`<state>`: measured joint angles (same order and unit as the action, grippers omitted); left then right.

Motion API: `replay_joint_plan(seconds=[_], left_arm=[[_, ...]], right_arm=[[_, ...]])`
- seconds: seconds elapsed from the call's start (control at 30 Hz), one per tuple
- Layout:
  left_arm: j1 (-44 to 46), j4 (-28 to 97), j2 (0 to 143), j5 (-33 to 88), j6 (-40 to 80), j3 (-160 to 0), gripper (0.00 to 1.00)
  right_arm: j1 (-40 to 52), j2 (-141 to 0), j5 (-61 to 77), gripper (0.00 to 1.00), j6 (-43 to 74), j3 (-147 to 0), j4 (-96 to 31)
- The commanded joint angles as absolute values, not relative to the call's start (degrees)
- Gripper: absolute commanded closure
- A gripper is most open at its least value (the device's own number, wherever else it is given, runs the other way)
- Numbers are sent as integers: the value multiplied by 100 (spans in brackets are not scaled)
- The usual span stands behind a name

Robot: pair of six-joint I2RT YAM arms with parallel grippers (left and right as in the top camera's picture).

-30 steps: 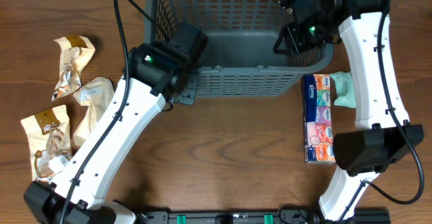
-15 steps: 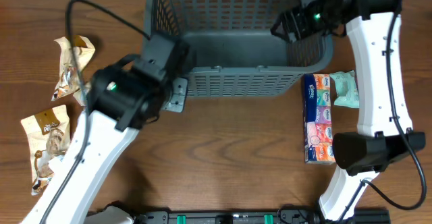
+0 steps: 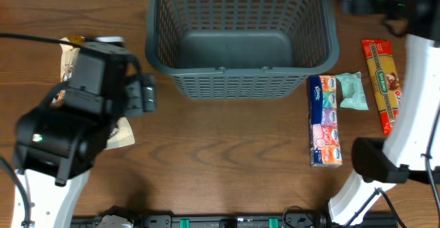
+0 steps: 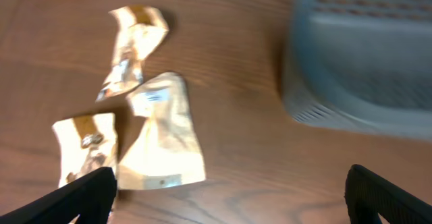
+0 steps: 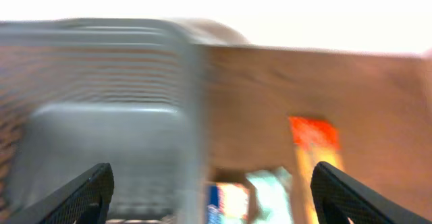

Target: Pack container

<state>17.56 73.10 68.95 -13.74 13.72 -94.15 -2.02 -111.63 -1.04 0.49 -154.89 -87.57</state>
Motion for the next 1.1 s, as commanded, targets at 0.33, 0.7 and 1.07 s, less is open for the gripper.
replay_joint_plan(seconds=[0.33, 0.7, 1.07], left_arm=[[628, 7319, 7404, -1022, 963, -9397, 0], [113, 7290, 7813, -812, 961, -9395, 0], [16, 7190, 7813, -812, 864, -9395, 0]], right_arm=[[-1929, -10916, 622, 16, 399, -15426, -9732], [-1940, -10895, 672, 15, 287, -13380, -9732], [-1717, -10403, 838, 14, -10, -11091, -9730]])
